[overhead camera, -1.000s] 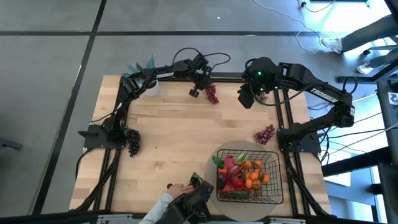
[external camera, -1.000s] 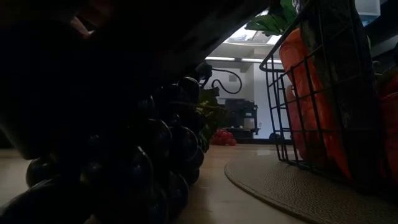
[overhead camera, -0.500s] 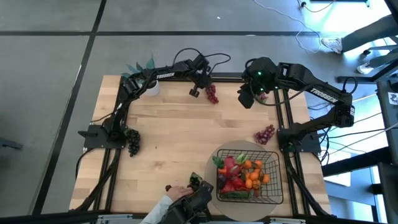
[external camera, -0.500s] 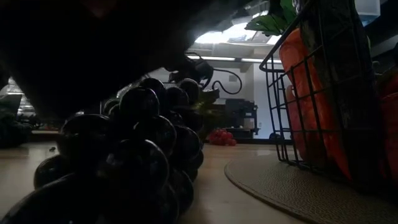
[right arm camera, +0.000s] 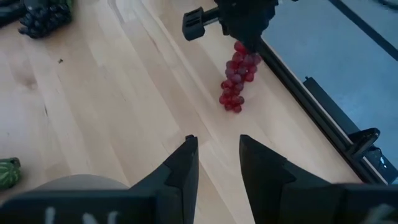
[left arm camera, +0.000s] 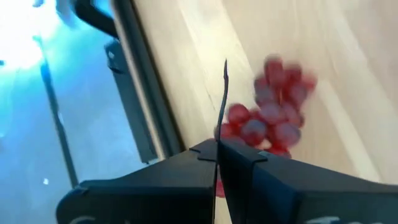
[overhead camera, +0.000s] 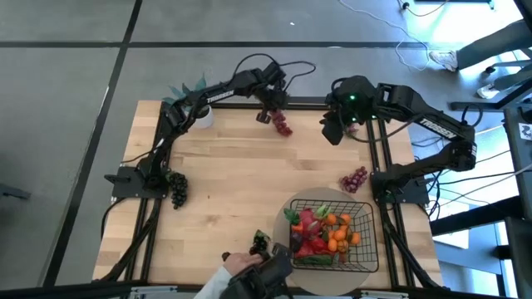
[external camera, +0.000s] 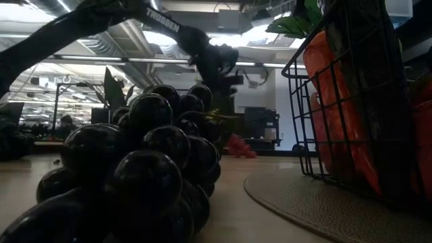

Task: Build produce basket
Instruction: Put the top left red grapes into the black wire basket

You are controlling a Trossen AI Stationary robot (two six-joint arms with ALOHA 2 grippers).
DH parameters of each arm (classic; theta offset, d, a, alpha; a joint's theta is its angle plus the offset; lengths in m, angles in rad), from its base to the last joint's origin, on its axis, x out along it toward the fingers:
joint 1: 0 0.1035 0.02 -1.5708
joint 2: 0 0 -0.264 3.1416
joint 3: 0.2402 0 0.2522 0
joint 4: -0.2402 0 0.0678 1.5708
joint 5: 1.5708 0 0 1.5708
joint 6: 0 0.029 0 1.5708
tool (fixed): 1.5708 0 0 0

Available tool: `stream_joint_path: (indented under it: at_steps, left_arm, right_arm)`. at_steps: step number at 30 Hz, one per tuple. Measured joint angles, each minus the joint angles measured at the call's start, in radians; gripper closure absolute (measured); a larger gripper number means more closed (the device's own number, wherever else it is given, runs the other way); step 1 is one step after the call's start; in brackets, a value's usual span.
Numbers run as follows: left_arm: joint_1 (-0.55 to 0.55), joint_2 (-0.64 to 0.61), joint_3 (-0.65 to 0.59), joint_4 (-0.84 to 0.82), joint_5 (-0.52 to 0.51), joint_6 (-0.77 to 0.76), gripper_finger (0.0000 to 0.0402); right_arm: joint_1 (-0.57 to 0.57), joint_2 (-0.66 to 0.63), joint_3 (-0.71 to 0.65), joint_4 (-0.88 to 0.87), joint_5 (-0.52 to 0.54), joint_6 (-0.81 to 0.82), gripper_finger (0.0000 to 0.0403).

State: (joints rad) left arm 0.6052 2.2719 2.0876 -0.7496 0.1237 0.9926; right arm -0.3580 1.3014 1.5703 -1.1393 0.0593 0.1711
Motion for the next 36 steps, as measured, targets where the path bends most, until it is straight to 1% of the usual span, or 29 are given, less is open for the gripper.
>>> stream_joint_path:
  at_steps: [10, 11, 14, 19, 25, 29, 32, 33, 36]
  left_arm:
    - [-0.050, 0.000, 0.262, -0.130, -0.001, -0.085, 0.0401]
    - [-0.059, -0.003, 0.271, -0.133, -0.001, -0.095, 0.0401]
    - [-0.087, -0.037, 0.256, -0.135, -0.007, -0.103, 0.0401]
    - [-0.149, -0.082, 0.269, -0.155, -0.019, -0.131, 0.0401]
    - [-0.237, -0.143, 0.269, -0.160, -0.017, -0.196, 0.0401]
    - [-0.305, -0.179, 0.268, -0.157, -0.020, -0.234, 0.0402]
    - [-0.362, -0.203, 0.269, -0.125, -0.029, -0.253, 0.0401]
    - [-0.380, -0.214, 0.267, -0.139, -0.029, -0.258, 0.0401]
    - [-0.441, -0.235, 0.271, -0.091, -0.030, -0.257, 0.0401]
  right_arm:
    - [0.000, -0.099, 0.000, -0.012, 0.000, 0.003, 0.0299]
    - [0.000, -0.110, 0.000, -0.016, 0.000, 0.003, 0.0299]
    - [0.000, -0.136, 0.000, -0.023, 0.000, 0.003, 0.0299]
    - [0.000, -0.168, 0.000, -0.070, 0.000, 0.001, 0.0299]
    - [0.002, -0.186, 0.000, -0.128, 0.000, -0.059, 0.0299]
    - [0.002, -0.196, 0.000, -0.150, 0.000, -0.096, 0.0299]
    - [0.002, -0.212, 0.000, -0.174, 0.000, -0.127, 0.0299]
    - [0.002, -0.219, 0.000, -0.185, -0.002, -0.132, 0.0299]
    - [0.002, -0.243, 0.000, -0.191, -0.008, -0.120, 0.0299]
